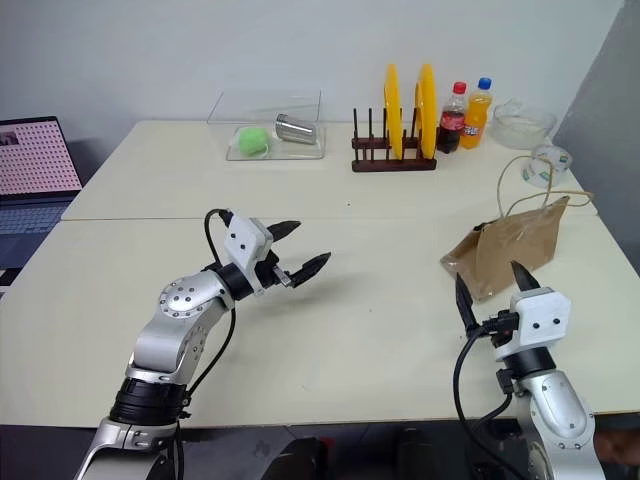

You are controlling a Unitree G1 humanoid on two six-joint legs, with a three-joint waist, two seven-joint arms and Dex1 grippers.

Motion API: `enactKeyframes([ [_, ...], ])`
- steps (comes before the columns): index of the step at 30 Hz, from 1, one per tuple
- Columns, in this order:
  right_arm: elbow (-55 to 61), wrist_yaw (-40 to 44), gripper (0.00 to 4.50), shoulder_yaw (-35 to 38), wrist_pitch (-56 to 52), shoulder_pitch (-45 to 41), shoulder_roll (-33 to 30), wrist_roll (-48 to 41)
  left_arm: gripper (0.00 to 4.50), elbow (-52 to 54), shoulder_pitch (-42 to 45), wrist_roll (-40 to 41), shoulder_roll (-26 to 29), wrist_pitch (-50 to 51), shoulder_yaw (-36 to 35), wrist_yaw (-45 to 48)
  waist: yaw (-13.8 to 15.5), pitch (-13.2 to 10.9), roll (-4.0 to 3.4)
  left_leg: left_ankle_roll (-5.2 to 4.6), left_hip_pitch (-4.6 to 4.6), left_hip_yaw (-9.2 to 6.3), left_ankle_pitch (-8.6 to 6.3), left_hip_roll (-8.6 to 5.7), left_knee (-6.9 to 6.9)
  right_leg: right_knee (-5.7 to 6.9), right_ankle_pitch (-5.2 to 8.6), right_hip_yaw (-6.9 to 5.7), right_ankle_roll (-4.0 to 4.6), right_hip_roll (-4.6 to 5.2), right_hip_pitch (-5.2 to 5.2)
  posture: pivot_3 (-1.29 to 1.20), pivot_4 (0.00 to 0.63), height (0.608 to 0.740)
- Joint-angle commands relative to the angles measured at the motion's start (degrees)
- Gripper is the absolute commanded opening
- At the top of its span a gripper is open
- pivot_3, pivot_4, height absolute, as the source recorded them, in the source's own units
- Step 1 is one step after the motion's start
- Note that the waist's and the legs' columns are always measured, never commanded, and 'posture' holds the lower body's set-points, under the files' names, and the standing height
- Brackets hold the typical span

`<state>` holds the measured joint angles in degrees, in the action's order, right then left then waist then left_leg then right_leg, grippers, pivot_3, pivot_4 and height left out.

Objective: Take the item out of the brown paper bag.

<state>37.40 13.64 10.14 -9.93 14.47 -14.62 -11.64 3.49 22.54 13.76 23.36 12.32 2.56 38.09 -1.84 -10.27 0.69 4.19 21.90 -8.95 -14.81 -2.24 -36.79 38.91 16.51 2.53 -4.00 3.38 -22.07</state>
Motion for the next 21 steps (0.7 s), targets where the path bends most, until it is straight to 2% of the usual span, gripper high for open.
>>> enactKeyframes([
  [1, 2.47, -0.14, 4.5, 1.09, -0.44, -0.38, -0.56, -0.67, 4.46, 2.75, -0.28, 0.98, -0.17, -1.44, -0.7, 0.58, 0.0, 0.0, 0.0, 0.0, 0.0, 0.0, 0.0, 0.0, 0.0, 0.0, 0.0, 0.0, 0.0, 0.0, 0.0, 0.0, 0.15, 0.74],
  [10, 4.03, -0.13, 4.5, 1.22, -2.37, 0.15, -1.49, -0.41, 4.46, 2.77, -0.49, -0.15, -0.31, -1.4, 0.11, -0.32, 0.0, 0.0, 0.0, 0.0, 0.0, 0.0, 0.0, 0.0, 0.0, 0.0, 0.0, 0.0, 0.0, 0.0, 0.0, 0.0, 0.15, 0.74],
  [14, 3.23, 0.28, 4.5, 1.54, -2.12, -0.33, -2.26, -0.32, 4.46, 3.11, -0.98, -1.47, -0.99, -1.65, -1.4, -4.3, 0.0, 0.0, 0.0, 0.0, 0.0, 0.0, 0.0, 0.0, 0.0, 0.0, 0.0, 0.0, 0.0, 0.0, 0.0, 0.0, 0.15, 0.74],
  [21, 1.28, 0.81, 4.5, 0.6, -1.61, -2.04, -2.81, -0.37, 4.46, 6.24, -7.55, -3.89, -2.07, -3.08, -3.91, -11.16, -0.01, 0.0, 0.0, 0.0, -0.02, 0.05, 0.0, 0.02, 0.02, 0.0, 0.0, 0.05, 0.0, 0.0, -0.01, 0.0, 0.15, 0.74],
])
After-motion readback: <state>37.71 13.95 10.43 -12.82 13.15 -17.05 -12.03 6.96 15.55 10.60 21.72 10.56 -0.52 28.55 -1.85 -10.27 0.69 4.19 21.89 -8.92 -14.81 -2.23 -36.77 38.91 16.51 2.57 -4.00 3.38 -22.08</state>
